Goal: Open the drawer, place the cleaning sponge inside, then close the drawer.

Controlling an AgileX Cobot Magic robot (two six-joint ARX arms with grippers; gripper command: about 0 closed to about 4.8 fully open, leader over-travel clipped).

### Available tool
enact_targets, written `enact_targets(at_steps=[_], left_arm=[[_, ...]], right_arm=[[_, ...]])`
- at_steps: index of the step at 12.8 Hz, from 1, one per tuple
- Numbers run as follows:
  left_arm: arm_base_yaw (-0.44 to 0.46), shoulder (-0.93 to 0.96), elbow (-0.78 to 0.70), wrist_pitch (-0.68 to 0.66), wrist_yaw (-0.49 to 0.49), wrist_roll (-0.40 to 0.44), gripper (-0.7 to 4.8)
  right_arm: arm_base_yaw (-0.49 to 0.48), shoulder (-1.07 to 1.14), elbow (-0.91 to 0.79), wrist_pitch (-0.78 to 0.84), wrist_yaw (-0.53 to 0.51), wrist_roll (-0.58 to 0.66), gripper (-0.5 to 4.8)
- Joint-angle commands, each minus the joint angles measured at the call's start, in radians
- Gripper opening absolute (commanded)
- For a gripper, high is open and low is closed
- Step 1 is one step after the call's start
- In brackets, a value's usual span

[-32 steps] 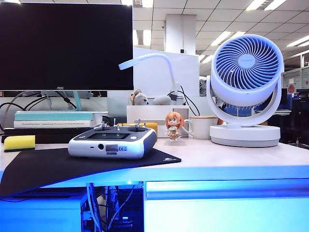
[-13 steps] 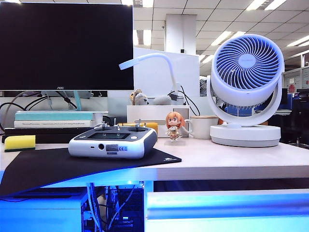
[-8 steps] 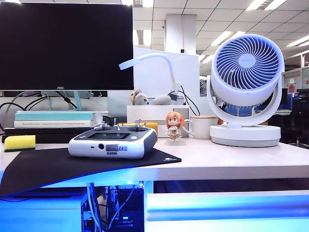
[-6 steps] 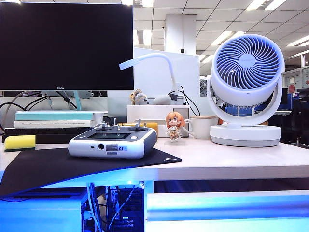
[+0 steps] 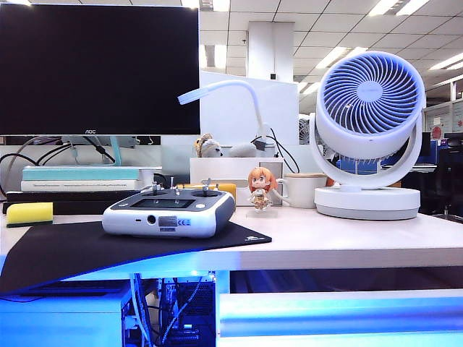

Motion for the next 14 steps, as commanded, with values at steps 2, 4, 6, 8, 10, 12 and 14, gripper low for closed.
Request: enact_targets(at_steps=[2,4,6,8,10,12,14], left_arm=[[0.001,0.0,0.005,0.016,0.001,0.004,-0.05],[0.001,0.0,0.005,0.016,0.002,0.004,-0.05],[0.001,0.0,0.005,0.016,0.002,0.004,-0.05],[0.001,0.0,0.005,0.016,0.002,0.004,-0.05],[0.001,0.0,0.005,0.024,0.002,0.004,-0.05],[0.001,-0.001,0.005,0.025,0.002,0.004,-0.05],[0.001,0.0,0.005,0.041,0.002,0.004,-0.05]], right_arm=[[0.006,-0.105,0.012,0.039,0.097,0.042,3.52],[0.043,-0.184,0.013,0.04,0.153,0.068,1.71],[0.064,-0.24,0.024,0.04,0.162,0.074,1.33],[0.121,-0.342,0.06,0.04,0.161,0.156,1.04],[0.206,-0.4,0.062,0.04,0.154,0.198,1.3],[0.227,-0.402,0.061,0.039,0.164,0.22,4.79],[0.227,-0.402,0.061,0.038,0.216,0.236,4.79]])
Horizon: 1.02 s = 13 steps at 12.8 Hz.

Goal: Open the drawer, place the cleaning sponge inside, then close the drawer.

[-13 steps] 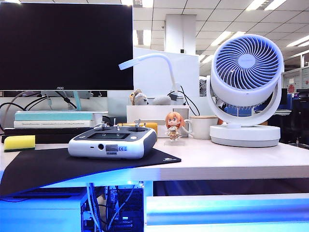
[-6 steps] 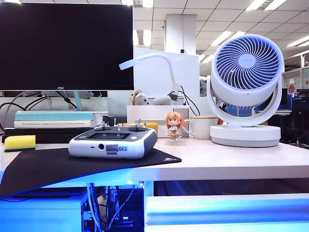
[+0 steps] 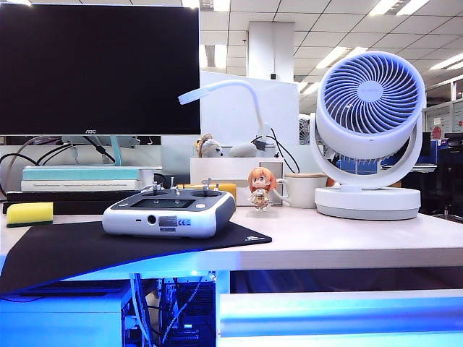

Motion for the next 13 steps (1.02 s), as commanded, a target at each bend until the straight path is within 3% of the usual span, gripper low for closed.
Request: enact_targets(at_steps=[1,2,3,4,5,8,10,13], left_arm=[[0.001,-0.001,0.005,0.043,0.002,0.003,-0.05],[0.001,-0.001,0.005,0.053,0.002,0.003,-0.05],[0.001,-0.001,0.005,0.054,0.002,0.003,-0.05],[0.001,-0.001,0.005,0.054,0.002,0.003,-0.05],[0.001,-0.001,0.005,0.057,0.002,0.003,-0.05],[0.001,-0.001,0.005,0.059,0.002,0.003,-0.05],[0.001,-0.001,0.005,0.059,0.002,0.003,-0.05],[0.001,-0.001,0.005,0.073,0.002,0.003,-0.05]], right_arm=[[0.008,-0.005,0.002,0.014,0.061,0.1,4.79],[0.014,-0.005,0.003,0.016,0.047,0.169,-0.21],[0.022,-0.011,0.006,0.016,0.035,0.157,0.29],[0.036,-0.024,0.016,0.016,0.021,0.124,-0.07],[0.085,-0.099,0.062,0.016,0.043,0.047,-0.08],[0.215,-0.212,0.233,-0.05,0.054,-0.015,-0.09],[0.372,-0.3,0.344,-0.337,0.107,-0.23,-0.09],[0.626,-0.347,0.522,-0.906,0.365,-0.683,-0.09]])
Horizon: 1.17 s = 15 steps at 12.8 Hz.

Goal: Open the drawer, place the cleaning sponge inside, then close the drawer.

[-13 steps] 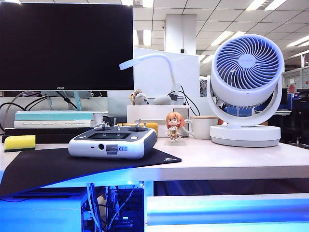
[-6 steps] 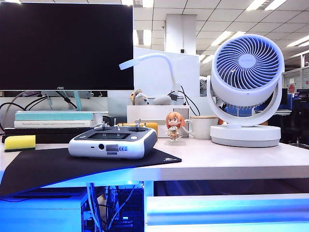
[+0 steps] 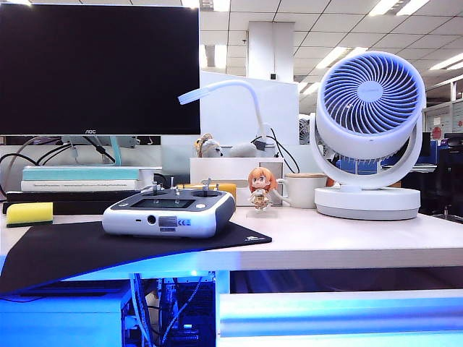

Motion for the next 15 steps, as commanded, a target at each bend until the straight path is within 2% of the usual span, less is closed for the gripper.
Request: enact_targets(at_steps=[1,4,6,7,8,9,12,15], left_arm=[[0.001,-0.001,0.005,0.036,0.002,0.003,-0.05],[0.001,-0.001,0.005,0.039,0.002,0.003,-0.05],[0.001,-0.001,0.005,0.037,0.002,0.002,-0.05],[0.001,-0.001,0.005,0.037,0.002,0.001,-0.05],[0.001,-0.001,0.005,0.037,0.002,0.0,-0.05],[0.001,-0.001,0.005,0.038,0.002,0.0,-0.05],[0.001,-0.001,0.005,0.039,0.002,0.0,-0.05],[0.001,-0.001,0.005,0.039,0.002,0.0,-0.05]], right_arm=[[0.166,-0.011,0.102,-0.444,0.188,-0.417,-0.09],[0.328,-0.008,0.133,-0.778,0.343,-0.635,-0.08],[0.388,0.018,0.133,-0.996,0.413,-0.681,-0.08],[0.398,0.034,0.133,-1.067,0.417,-0.681,-0.08],[0.423,0.07,0.133,-1.215,0.438,-0.714,-0.09],[0.465,0.118,0.13,-1.313,0.519,-0.8,-0.08],[0.523,0.241,0.098,-1.325,0.521,-0.81,-0.08],[0.527,0.325,0.077,-1.361,0.518,-0.852,-0.08]])
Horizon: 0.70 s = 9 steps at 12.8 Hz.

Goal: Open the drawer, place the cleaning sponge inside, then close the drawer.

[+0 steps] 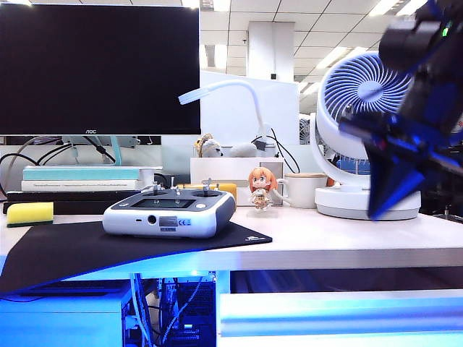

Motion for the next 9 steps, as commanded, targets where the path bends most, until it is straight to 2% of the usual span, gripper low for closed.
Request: enact_targets(at_steps=[1,4,9], left_arm=[[0.001,0.0,0.005,0.014,0.002,0.001,-0.05],[0.001,0.0,0.005,0.014,-0.002,0.0,-0.05],[0.001,0.0,0.005,0.013,-0.002,0.001,-0.05]], right_arm=[[0.0,0.044,-0.037,0.003,0.012,-0.042,-0.08],[0.001,0.114,-0.084,0.06,0.014,-0.04,-0.08],[0.001,0.155,-0.085,0.138,0.098,-0.037,-0.09]])
